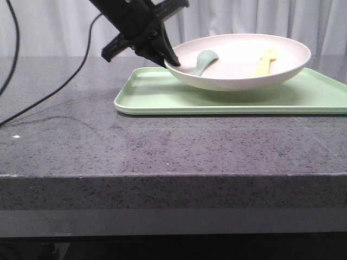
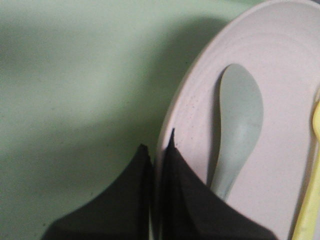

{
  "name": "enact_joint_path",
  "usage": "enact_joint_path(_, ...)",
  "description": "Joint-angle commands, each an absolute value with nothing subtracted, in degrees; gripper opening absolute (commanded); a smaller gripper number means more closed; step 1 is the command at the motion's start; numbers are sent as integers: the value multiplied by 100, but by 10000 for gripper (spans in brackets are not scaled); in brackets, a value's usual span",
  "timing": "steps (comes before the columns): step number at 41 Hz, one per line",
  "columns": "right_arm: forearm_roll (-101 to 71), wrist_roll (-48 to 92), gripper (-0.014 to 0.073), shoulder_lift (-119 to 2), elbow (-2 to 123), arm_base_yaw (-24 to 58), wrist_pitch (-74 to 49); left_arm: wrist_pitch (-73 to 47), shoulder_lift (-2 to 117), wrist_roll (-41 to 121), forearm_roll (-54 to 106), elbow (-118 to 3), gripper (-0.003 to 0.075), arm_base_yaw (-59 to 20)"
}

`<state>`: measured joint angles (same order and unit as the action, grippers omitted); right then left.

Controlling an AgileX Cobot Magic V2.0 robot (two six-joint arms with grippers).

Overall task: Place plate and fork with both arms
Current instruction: 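Carry the plate over the green tray and lower it onto it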

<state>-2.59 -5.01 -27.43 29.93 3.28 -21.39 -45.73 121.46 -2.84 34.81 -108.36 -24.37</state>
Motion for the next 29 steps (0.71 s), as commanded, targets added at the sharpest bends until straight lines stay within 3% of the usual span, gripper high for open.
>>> enact_joint_path(1,-201,-485,603,-2806,3222,327,-1700,-4233,11865,-495,3703,-11105,-18,-2544)
enact_joint_path(29,-201,-485,603,-2806,3222,489,-1706,-4055,12001,-1078,3012,-11105,-18,-2637)
